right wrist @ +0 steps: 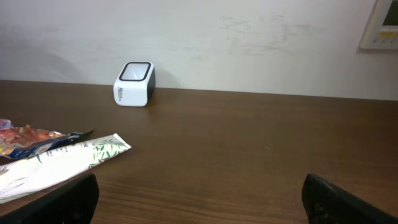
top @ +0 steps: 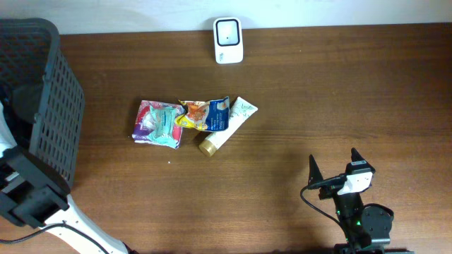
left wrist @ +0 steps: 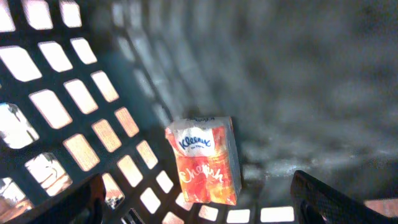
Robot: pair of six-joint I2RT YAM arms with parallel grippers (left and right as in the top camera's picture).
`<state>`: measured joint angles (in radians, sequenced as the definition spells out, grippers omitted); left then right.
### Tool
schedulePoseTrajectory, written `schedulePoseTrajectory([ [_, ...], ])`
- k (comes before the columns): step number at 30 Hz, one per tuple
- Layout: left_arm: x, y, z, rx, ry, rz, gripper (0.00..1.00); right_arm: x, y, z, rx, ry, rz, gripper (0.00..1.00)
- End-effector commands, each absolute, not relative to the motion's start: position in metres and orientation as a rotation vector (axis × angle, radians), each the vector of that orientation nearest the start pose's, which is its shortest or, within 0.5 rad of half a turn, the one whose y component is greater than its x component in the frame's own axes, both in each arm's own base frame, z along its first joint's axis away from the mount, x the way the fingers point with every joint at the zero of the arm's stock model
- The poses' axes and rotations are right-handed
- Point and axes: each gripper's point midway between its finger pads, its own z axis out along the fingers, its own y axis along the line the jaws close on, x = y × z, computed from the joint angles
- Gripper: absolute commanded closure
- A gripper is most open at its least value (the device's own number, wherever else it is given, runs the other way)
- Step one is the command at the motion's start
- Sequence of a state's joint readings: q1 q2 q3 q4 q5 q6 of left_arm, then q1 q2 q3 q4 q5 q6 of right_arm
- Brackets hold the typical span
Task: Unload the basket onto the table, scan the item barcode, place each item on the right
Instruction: 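Reach the left gripper into the basket and grasp the orange tissue pack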
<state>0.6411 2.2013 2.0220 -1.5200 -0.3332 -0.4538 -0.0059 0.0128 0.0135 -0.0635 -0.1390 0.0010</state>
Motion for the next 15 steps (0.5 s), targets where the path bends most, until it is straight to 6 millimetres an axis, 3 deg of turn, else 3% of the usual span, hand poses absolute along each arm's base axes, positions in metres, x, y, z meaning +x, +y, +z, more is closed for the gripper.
schedulePoseTrajectory([
  [1, 0.275, 0.279, 0.086, -1.72, 2.823, 0.548, 0.07, 0.245, 0.023, 0.159, -0.096, 1.634, 0.116, 0.01],
  [5, 0.266, 0.273, 0.064, -1.73, 2.861, 0.55, 0.07, 0.245, 0.023, 0.159, -0.096, 1.634, 0.116, 0.01],
  [15, 0.254, 0.264, 0.029, -1.742, 2.89, 0.557, 0.05, 0.245, 0.023, 0.159, -0.096, 1.634, 0.116, 0.02],
])
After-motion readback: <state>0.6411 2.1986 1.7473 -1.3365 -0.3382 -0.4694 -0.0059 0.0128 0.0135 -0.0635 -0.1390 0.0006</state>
